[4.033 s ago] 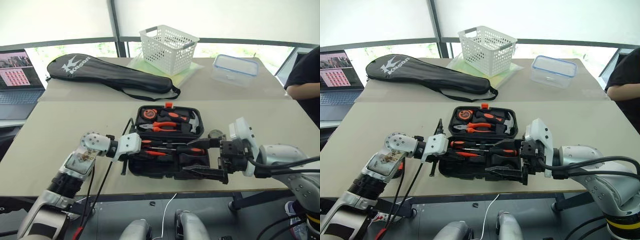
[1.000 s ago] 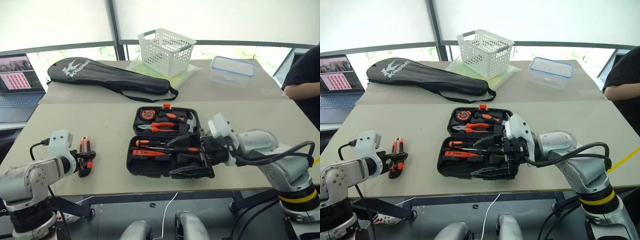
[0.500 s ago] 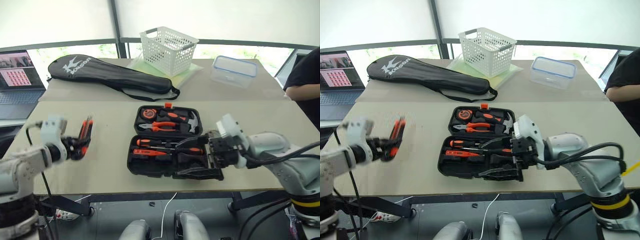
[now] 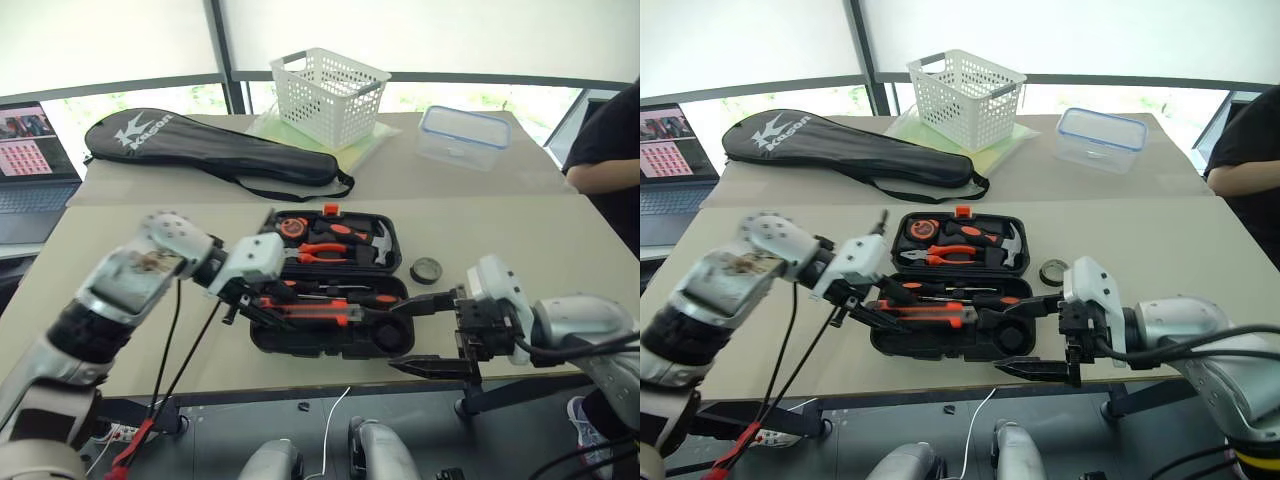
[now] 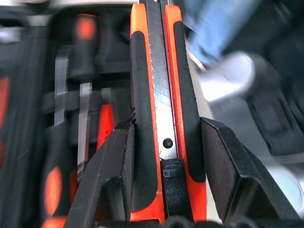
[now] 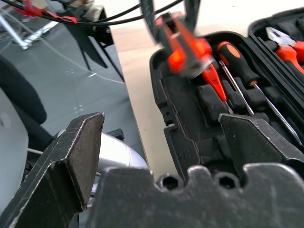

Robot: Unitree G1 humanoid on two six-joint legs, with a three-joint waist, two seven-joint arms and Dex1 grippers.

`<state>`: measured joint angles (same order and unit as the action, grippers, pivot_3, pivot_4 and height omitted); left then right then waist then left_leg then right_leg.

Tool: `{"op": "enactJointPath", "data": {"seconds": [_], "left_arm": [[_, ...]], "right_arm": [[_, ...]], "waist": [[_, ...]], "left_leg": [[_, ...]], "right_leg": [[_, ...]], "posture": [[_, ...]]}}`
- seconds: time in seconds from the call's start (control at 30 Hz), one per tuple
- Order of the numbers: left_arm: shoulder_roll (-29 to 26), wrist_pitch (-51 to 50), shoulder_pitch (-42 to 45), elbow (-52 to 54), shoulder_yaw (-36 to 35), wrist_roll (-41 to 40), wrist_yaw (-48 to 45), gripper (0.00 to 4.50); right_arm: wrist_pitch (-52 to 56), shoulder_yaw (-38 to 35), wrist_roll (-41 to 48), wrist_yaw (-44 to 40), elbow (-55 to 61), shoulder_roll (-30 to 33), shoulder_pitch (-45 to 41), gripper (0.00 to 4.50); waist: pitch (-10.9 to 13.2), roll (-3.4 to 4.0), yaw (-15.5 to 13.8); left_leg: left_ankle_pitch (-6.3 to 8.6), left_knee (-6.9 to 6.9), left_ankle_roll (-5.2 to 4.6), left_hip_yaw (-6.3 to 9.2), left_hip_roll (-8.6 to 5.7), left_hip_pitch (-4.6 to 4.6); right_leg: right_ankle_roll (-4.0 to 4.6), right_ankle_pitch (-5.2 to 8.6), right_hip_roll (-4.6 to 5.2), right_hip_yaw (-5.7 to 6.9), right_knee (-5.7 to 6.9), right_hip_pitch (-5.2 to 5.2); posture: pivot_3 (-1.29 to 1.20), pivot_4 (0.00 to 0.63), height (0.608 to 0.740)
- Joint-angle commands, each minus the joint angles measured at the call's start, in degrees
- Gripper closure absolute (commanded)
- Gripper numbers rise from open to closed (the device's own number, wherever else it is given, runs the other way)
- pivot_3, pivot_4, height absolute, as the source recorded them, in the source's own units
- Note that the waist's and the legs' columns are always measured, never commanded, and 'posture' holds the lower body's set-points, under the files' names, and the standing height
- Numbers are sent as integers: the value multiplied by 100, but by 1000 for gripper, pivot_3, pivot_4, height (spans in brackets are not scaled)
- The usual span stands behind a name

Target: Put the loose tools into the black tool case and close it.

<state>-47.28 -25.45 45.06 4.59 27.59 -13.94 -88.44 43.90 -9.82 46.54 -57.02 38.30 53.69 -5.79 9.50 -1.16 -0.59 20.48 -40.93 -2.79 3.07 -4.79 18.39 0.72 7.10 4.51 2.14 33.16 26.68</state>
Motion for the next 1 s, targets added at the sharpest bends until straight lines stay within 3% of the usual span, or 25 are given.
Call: {"op": "enactJointPath", "data": {"seconds": [0.03, 0.43, 0.5, 0.53, 0.7, 0.8, 0.93, 1.0], "left_arm": [[312, 455, 236, -551, 257, 534, 41, 2901], [740, -209, 158, -568, 371, 864, 71, 2901], [801, -646, 203, -427, 240, 680, 105, 1898], [823, -789, 231, -397, 192, 645, 150, 1760], [726, -1454, 411, -144, -218, 221, 111, 87], [578, -1454, 422, -51, -475, 112, 172, 87], [376, -691, 189, -123, -687, 206, 217, 87], [298, -207, -34, -145, -820, 111, 78, 600]], "right_arm": [[17, -361, 233, 283, 401, -33, 198, 0], [-70, -299, 283, 593, 434, -28, 186, 0], [-107, -210, 245, 559, 408, -43, 146, 0], [-120, -180, 236, 546, 395, -49, 132, 0], [-180, 7, 178, 468, 288, -92, -23, 0], [-210, 101, 129, 414, 196, -117, -139, 0], [-238, 162, 122, 382, 144, -130, -215, 0], [-250, 181, 128, 356, 126, -126, -223, 0]], "waist": [[1, -2, -12], [2, -4, -19], [2, -4, -18], [2, -4, -16], [3, -4, -13], [3, -5, -8], [2, -3, -3], [2, -3, -10]], "left_leg": [[1, -5, -4, 0, 0, 2], [11, -26, -27, -4, -2, -3], [13, -31, -30, -2, -2, -3], [13, -33, -30, -2, -2, -3], [14, -40, -33, -2, -2, 0], [14, -41, -32, -2, -2, 1], [14, -36, -29, -2, -1, -5], [13, -35, -26, -2, 0, -6]], "right_leg": [[-1, 0, -3, 0, -1, 0], [-14, -5, -11, 2, -1, -16], [-15, -4, -11, 2, -1, -19], [-17, -3, -13, 2, -1, -20], [-20, -4, -17, 2, 0, -20], [-20, -4, -17, 4, 1, -17], [-19, -4, -11, 3, 1, -16], [-18, -4, -9, 3, 0, -13]], "posture": [[0, 150, 740], [0, 150, 740], [0, 150, 740], [0, 150, 740], [0, 150, 740], [0, 150, 740], [0, 150, 740], [0, 150, 740]]}}
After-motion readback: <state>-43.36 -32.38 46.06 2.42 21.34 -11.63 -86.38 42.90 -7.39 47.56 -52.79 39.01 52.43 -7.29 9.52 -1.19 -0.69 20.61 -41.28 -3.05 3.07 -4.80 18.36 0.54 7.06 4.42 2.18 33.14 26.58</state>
